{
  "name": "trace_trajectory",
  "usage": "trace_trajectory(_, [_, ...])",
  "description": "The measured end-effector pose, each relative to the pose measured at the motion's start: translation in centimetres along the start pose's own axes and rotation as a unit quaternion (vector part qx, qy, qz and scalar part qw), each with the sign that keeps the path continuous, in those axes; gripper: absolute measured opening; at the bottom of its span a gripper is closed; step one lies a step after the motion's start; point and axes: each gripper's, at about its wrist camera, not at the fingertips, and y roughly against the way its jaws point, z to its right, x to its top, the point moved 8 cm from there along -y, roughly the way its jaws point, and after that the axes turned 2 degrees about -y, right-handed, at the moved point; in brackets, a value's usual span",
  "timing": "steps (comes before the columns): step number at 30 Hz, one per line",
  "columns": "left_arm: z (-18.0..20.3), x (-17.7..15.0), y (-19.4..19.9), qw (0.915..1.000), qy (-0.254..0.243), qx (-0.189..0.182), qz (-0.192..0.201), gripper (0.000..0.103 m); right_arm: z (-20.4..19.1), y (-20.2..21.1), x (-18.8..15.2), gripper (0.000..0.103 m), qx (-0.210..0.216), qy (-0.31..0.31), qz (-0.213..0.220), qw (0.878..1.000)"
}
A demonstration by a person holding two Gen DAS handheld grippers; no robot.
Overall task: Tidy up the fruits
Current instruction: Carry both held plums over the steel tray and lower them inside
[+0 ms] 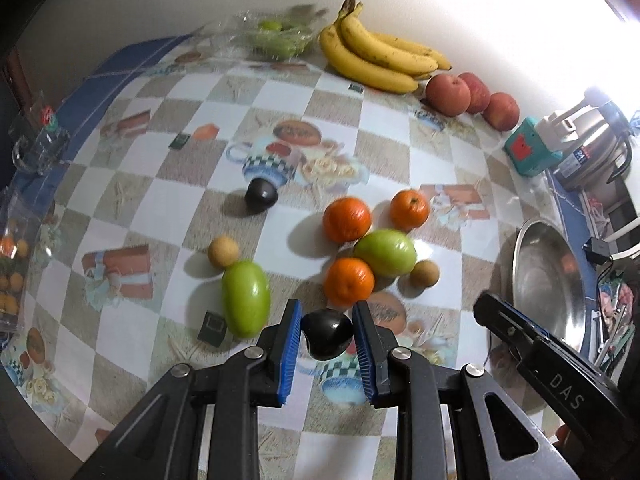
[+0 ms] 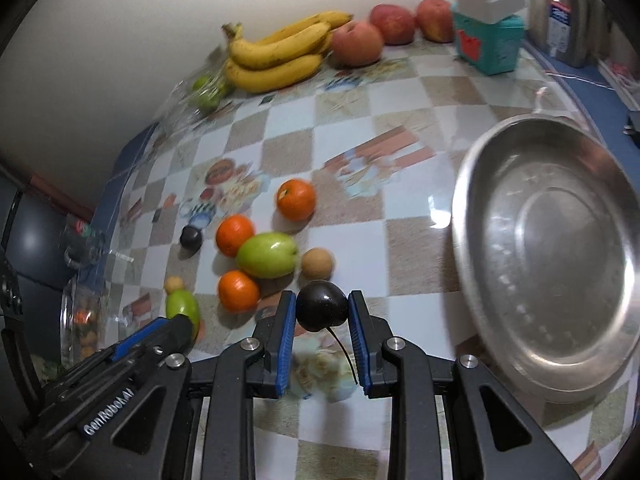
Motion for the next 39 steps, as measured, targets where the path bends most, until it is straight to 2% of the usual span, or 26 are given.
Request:
trace_trajectory(5, [1.9, 1.2, -0.1, 0.9997, -0.023, -0.002, 0.005, 0.028, 3.4, 0.8, 1.0, 0.027, -0.025, -0.043, 0.012, 0.999])
trace_trajectory(11, [6.9, 2.6, 0.0, 0.9969, -0.077, -0.012, 0.016, 0.028, 9.0, 2.6, 2.4, 0.027, -0.08, -0.097, 0.043, 0.991])
trace_trajectory(20, [17.4, 2.7, -1.1, 0.9829, -0.169, -0.073, 0.009, 0.029, 15.4, 4.4, 2.8, 0.028, -0.125, -0.167, 0.069, 0.976])
trace_trajectory(25, [21.1, 2.6, -2.6, 0.976, -0.2, -0.085, 0.006, 0.029, 18.7, 4.9, 2.4, 0.028, -0.147, -0.202, 0.073, 0.965])
trace_trajectory(32, [24.2, 2.2, -6.0, 0.9715, -0.215, -0.101, -0.005, 0.029, 21.5, 5.0, 1.7, 0.028, -0.161, -0.244, 0.079, 0.953])
trace_trajectory(39, [24.7, 1.5, -8.4, 0.9713, -0.218, -0.093, -0.02, 0.029, 22.5, 4.8, 1.3, 0.028, -0.162, -0.257, 0.077, 0.95])
